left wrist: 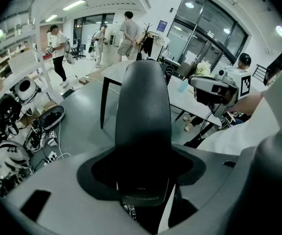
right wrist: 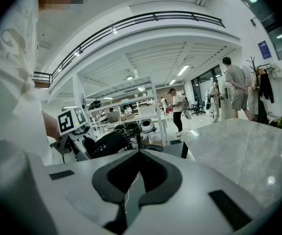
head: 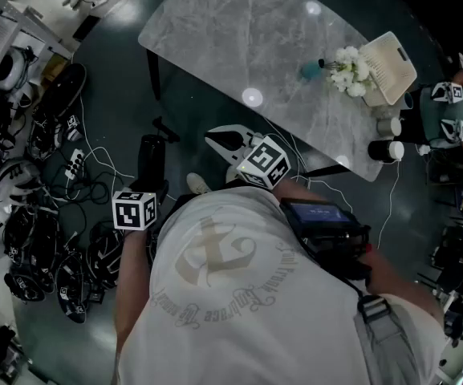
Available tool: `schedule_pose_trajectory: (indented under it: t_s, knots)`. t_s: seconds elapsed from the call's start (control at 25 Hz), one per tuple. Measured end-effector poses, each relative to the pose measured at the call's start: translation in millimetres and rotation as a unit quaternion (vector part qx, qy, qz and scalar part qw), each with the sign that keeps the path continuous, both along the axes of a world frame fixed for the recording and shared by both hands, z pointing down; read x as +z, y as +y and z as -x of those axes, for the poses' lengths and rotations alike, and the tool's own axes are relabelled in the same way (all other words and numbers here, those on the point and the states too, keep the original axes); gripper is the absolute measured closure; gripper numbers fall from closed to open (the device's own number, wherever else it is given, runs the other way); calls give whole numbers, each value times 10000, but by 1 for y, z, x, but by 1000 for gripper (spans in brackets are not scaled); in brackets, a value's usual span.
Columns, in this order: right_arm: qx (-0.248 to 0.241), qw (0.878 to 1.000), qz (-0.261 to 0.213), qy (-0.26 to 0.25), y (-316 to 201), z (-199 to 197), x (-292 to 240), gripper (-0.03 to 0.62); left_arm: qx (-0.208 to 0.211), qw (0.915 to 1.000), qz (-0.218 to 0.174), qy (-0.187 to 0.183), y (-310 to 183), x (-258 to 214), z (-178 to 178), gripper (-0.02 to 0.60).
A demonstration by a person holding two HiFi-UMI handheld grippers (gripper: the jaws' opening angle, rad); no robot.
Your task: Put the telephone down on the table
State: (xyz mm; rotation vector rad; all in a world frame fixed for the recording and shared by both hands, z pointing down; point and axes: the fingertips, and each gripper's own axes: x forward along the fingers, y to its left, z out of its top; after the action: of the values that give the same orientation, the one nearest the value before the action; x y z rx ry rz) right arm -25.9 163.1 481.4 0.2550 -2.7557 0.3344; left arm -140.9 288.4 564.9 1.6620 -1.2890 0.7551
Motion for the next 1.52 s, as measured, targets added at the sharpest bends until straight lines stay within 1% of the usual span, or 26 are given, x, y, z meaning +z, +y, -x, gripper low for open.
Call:
schedule_pose_trajectory:
  t_s: [0.16,0.32,0.68,1.08,1.52]
  knots:
    - [-110,9999,-125,-34,-2,8,-8,579,-45,10000,-28,7,-3,-3,1,299]
    - [-101,9999,-81,-86,-6,4,-9,579,-57,10000,-6,-38,-5,-4,-3,298]
    - [143,9998,113,93,-16,-21,6,579,-78,10000,-26,5,-12,0,-22,298]
    - [481,9981,274,286,-27,-26,21,579,-23,10000,12,73,-15,9,-15,298]
    - [926,9944,286,423,-34,-29,24,579,147,9997,-25,205,-21,18,-6,299]
